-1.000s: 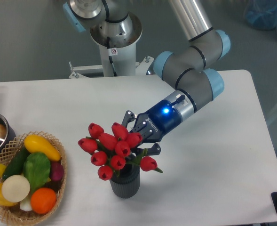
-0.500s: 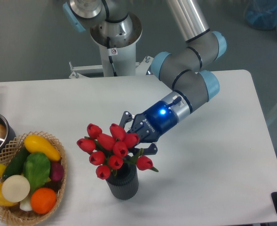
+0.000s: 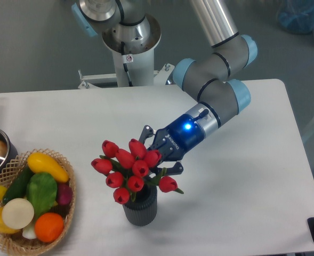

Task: Insert the flowers into the vase

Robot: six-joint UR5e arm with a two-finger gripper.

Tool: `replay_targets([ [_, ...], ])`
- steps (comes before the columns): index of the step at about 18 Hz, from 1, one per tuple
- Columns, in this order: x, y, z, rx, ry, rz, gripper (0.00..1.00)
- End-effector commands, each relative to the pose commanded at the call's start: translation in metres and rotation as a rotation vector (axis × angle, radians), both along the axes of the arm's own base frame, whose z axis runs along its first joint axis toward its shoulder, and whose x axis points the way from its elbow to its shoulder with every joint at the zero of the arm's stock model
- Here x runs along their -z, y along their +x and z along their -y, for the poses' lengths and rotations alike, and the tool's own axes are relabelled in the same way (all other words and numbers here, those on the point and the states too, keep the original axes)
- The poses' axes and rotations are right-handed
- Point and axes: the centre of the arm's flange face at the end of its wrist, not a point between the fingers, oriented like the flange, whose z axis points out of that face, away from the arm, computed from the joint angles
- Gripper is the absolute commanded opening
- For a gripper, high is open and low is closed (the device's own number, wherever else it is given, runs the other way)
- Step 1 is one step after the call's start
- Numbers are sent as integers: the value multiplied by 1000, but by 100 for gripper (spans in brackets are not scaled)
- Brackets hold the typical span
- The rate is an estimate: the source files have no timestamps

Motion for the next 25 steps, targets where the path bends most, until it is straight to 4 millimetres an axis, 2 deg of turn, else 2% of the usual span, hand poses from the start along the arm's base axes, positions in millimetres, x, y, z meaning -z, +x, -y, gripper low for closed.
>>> replay_targets([
  [3, 6, -1, 0, -1, -8, -8, 44],
  [6, 9, -4, 3, -10, -19, -16, 46],
  [9, 11, -4, 5, -14, -28, -19, 55],
  [10, 12, -6, 8, -20, -42, -26, 66],
  [12, 10, -7, 11, -29, -54, -32, 100],
  [15, 6, -8, 16, -47, -114, -89, 100],
  [18, -13, -4, 25, -92, -306, -267, 100],
  [21, -27, 2, 33, -116, -368, -339, 100],
  [25, -68, 1, 58, -195, -447, -470, 100],
])
